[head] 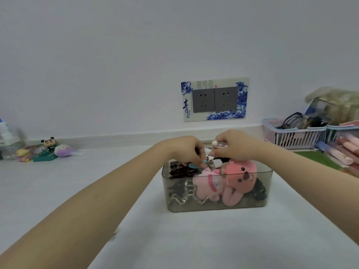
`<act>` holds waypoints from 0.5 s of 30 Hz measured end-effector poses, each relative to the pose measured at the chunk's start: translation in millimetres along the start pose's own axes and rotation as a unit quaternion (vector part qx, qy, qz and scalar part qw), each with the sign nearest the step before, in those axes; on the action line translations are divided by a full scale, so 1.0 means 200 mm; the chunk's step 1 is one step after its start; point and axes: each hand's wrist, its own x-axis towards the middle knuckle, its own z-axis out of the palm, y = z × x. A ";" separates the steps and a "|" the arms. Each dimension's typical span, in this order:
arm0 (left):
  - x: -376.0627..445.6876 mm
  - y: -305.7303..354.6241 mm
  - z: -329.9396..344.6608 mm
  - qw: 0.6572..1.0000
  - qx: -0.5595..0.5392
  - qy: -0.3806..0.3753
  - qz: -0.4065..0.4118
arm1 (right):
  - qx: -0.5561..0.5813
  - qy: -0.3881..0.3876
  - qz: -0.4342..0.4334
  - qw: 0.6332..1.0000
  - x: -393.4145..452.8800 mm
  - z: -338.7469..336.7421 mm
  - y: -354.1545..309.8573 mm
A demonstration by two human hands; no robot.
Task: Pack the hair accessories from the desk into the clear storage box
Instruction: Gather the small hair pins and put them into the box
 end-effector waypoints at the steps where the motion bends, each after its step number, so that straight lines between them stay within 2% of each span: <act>1: 0.00 0.00 0.00 1.000 0.005 -0.002 0.002 | -0.015 -0.020 -0.006 1.000 0.02 0.01 0.00; 5: -0.03 -0.02 -0.04 0.998 0.013 -0.061 -0.002 | -0.054 -0.123 -0.014 0.991 0.07 0.01 0.03; 8: -0.05 -0.03 -0.06 0.998 0.004 -0.062 0.006 | -0.060 -0.126 -0.011 0.990 0.08 0.00 0.04; 12: -0.05 -0.03 -0.05 0.999 -0.031 -0.013 0.017 | -0.041 -0.122 -0.011 0.992 0.07 0.00 0.03; 15: -0.07 -0.05 -0.04 1.000 0.009 0.000 0.020 | -0.027 -0.118 -0.002 0.993 0.06 0.01 0.03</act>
